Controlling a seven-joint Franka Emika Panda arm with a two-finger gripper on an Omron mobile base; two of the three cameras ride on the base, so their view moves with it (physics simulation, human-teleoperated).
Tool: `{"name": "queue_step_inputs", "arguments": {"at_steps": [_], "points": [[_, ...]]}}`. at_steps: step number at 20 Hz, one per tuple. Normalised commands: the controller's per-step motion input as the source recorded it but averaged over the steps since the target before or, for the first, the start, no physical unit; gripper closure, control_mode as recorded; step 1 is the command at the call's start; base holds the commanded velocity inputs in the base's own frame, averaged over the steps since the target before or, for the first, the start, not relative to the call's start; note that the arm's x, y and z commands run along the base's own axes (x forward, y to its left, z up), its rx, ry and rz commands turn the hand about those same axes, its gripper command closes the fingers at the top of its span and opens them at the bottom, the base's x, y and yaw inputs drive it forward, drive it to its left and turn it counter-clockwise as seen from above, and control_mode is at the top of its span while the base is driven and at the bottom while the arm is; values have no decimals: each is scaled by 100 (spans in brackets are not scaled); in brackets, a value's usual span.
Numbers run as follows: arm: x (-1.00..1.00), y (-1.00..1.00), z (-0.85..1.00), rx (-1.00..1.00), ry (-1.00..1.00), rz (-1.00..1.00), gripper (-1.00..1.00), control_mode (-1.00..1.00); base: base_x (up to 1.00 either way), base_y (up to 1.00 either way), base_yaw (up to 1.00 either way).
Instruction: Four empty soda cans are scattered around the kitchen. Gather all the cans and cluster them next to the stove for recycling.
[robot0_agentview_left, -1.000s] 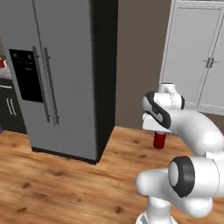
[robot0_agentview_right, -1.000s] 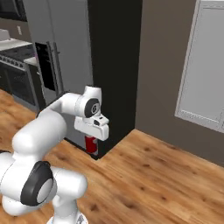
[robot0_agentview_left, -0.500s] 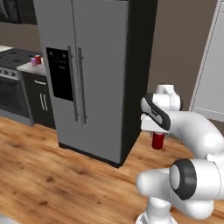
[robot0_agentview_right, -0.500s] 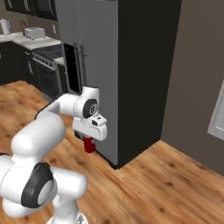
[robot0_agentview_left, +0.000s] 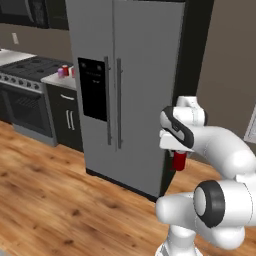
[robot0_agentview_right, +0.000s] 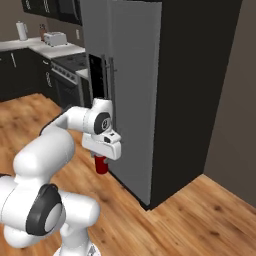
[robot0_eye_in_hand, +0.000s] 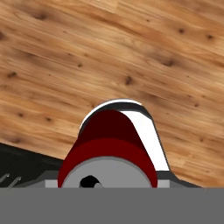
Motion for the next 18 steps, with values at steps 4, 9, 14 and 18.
{"name": "queue_step_inputs", "arguments": {"at_steps": [4,9,14,18], "points": [[0,0,0,0,0,0,100,100,66,42,6],[0,0,0,0,0,0,100,100,66,43,5],[0,0,0,0,0,0,100,100,66,45,2],[0,0,0,0,0,0,100,100,67,41,0]]}}
